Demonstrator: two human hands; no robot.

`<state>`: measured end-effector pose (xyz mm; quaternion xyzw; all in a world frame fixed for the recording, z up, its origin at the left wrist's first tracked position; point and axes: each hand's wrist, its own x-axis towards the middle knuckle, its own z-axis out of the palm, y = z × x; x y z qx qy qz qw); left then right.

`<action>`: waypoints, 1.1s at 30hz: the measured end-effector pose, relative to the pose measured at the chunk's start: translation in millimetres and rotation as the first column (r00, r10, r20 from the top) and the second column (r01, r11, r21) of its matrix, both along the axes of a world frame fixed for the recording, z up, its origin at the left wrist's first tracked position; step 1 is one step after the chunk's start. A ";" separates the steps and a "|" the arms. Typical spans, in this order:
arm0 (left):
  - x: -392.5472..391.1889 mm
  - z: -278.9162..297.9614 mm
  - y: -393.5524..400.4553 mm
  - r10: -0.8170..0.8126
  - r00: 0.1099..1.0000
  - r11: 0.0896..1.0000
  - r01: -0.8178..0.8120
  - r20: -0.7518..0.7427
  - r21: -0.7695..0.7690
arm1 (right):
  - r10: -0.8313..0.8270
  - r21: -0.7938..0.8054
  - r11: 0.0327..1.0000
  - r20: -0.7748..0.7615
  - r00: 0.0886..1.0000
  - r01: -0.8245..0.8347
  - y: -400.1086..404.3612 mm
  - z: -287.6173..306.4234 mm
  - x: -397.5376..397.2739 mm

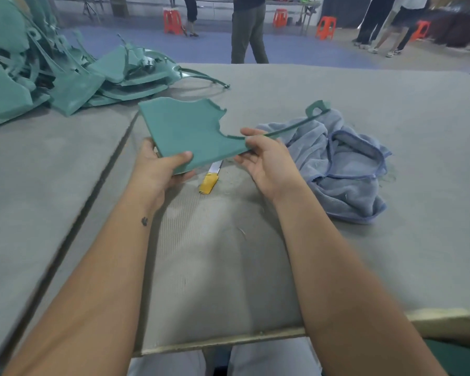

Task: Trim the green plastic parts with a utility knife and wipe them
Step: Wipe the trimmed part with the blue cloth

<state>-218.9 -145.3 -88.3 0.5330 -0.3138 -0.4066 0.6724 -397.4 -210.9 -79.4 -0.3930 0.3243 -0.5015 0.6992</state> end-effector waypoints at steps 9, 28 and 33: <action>-63.1 13.5 2.8 -0.083 0.991 0.988 0.095 0.106 -0.123 | -0.354 0.002 0.935 0.085 0.931 0.355 24.3 28.4 -44.0; -449.4 -29.1 111.8 -0.734 0.526 0.570 0.821 0.430 -0.034 | -0.956 0.214 0.127 -0.234 0.177 0.969 246.3 -61.1 -413.3; -475.8 -116.4 136.0 -0.931 0.291 0.353 0.869 0.219 0.347 | -0.891 0.380 -0.012 -0.424 0.163 0.925 303.2 -135.9 -434.9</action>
